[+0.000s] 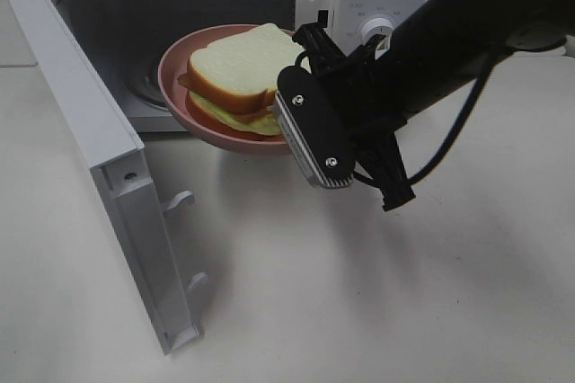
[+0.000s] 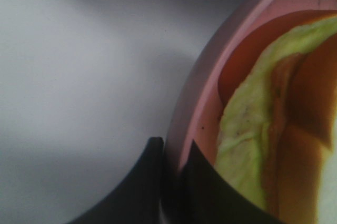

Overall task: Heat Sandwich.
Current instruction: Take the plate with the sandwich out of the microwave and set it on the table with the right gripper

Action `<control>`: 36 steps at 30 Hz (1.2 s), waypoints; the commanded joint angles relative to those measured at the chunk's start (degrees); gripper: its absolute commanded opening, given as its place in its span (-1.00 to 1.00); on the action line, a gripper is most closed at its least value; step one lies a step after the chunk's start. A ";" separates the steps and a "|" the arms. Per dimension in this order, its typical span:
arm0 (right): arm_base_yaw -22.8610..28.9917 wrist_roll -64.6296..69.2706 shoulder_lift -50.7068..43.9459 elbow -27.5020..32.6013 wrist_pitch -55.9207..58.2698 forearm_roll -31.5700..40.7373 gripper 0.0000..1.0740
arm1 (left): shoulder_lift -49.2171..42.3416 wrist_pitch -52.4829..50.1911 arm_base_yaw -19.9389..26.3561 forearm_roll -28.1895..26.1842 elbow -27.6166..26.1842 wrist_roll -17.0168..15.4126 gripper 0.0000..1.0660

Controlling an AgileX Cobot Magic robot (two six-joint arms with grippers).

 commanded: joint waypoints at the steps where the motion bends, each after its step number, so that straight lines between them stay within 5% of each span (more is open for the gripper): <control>1: -0.29 -0.40 -4.58 3.61 -1.43 0.40 -1.00 | -0.86 -0.63 0.11 -0.06 0.17 -0.34 0.83; 36: -0.29 17.25 -36.61 27.44 5.73 -13.12 -1.00 | -0.86 -0.63 0.11 -0.06 0.17 -0.34 0.83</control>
